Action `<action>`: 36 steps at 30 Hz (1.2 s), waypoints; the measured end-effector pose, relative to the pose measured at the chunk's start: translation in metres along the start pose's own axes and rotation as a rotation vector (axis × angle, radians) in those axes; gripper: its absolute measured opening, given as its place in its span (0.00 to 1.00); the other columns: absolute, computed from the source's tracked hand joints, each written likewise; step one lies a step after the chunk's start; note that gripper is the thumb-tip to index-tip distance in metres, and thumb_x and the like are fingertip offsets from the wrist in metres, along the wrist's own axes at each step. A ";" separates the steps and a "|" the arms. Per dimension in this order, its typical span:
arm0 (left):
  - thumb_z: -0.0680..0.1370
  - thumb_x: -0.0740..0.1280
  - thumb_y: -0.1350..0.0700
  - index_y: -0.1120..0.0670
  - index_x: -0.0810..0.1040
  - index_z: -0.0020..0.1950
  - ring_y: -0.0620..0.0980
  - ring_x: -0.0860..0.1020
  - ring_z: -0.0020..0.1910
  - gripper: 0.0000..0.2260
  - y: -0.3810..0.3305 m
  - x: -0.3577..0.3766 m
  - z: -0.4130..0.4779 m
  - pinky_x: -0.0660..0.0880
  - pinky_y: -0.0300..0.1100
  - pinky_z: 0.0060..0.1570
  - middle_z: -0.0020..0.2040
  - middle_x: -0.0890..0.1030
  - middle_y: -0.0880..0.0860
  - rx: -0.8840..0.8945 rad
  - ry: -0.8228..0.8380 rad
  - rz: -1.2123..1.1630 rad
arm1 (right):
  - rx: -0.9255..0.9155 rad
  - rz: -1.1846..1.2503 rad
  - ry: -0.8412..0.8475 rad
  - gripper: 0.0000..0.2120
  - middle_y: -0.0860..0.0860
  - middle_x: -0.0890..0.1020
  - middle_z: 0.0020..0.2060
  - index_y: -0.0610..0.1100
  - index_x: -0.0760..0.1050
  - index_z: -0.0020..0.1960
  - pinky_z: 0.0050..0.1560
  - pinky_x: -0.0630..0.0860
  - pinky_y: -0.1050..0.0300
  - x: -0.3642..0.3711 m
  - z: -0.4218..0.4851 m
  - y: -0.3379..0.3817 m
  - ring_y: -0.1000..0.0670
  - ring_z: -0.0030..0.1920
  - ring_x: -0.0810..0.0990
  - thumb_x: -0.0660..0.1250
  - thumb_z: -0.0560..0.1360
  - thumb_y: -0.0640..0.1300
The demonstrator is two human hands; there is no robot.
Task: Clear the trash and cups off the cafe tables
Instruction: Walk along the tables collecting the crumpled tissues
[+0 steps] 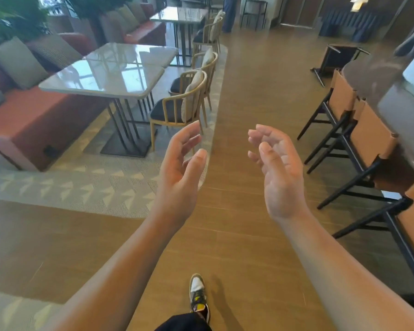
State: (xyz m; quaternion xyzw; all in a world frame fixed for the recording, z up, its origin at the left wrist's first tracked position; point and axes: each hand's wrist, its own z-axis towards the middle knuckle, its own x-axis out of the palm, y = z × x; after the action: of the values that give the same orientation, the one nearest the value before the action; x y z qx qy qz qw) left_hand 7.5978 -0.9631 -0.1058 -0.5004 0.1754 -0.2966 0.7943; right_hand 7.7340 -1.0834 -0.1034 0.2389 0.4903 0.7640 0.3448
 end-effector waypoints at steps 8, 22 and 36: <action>0.80 0.64 0.47 0.43 0.74 0.70 0.50 0.75 0.73 0.18 0.063 -0.016 0.186 0.75 0.57 0.71 0.70 0.78 0.43 0.000 -0.019 -0.043 | 0.010 0.056 -0.017 0.19 0.48 0.82 0.64 0.50 0.76 0.67 0.71 0.75 0.40 0.051 0.184 -0.059 0.47 0.68 0.79 0.65 0.80 0.56; 0.79 0.63 0.47 0.39 0.75 0.67 0.46 0.76 0.72 0.17 0.213 0.032 0.453 0.76 0.48 0.69 0.69 0.79 0.41 -0.037 -0.035 0.008 | 0.018 0.141 0.004 0.19 0.44 0.81 0.62 0.49 0.77 0.66 0.70 0.74 0.35 0.064 0.465 -0.208 0.40 0.67 0.78 0.64 0.78 0.56; 0.78 0.63 0.46 0.43 0.75 0.69 0.44 0.78 0.70 0.19 0.355 0.124 0.774 0.75 0.55 0.72 0.64 0.81 0.36 -0.044 -0.099 0.018 | 0.009 0.154 0.068 0.16 0.55 0.84 0.57 0.55 0.79 0.64 0.67 0.78 0.45 0.024 0.821 -0.339 0.47 0.65 0.80 0.66 0.79 0.57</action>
State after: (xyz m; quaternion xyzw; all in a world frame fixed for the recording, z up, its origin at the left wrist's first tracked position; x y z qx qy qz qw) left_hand 8.2433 -0.3938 -0.0842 -0.5302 0.1468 -0.2603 0.7935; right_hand 8.3949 -0.4901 -0.0797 0.2514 0.4852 0.7937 0.2672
